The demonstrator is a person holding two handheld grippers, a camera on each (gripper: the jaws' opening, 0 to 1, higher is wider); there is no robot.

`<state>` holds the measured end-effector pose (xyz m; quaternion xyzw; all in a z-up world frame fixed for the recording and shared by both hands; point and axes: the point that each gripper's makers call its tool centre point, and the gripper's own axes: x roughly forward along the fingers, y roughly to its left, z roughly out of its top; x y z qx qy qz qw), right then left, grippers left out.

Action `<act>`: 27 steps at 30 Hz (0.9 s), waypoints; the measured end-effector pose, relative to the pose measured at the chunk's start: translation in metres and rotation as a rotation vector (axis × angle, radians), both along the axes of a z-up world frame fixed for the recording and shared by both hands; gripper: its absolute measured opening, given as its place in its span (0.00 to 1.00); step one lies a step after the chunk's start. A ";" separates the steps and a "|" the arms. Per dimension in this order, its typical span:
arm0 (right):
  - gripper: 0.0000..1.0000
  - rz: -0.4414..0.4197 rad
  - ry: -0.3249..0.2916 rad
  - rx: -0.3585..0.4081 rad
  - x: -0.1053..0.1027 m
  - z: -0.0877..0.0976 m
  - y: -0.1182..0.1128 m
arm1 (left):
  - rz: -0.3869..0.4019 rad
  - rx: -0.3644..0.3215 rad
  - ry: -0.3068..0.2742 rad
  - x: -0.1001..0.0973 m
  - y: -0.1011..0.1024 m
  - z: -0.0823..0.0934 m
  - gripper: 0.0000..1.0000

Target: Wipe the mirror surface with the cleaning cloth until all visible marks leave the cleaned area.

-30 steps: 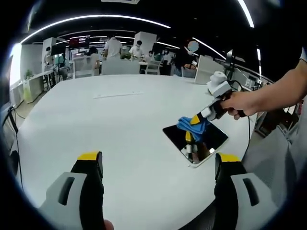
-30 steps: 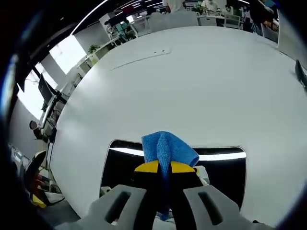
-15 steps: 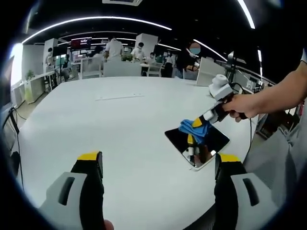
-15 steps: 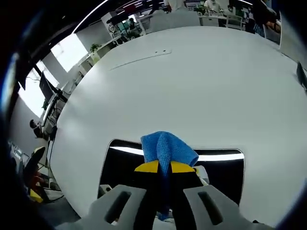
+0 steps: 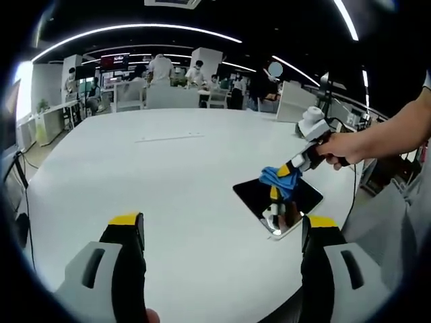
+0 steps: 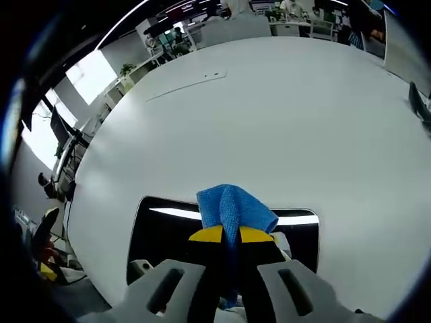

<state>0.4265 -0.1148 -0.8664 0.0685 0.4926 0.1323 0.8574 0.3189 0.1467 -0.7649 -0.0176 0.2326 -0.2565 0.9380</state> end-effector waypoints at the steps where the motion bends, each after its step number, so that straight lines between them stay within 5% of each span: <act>1: 0.01 0.001 0.000 -0.001 0.000 0.000 0.000 | 0.000 0.000 0.001 0.000 0.000 0.000 0.96; 18: 0.01 -0.006 -0.007 -0.041 -0.001 -0.001 -0.013 | 0.009 0.002 -0.003 0.004 0.000 0.004 0.97; 27: 0.01 -0.037 -0.026 -0.034 -0.004 -0.001 -0.013 | 0.020 0.002 -0.052 0.016 0.003 0.018 0.99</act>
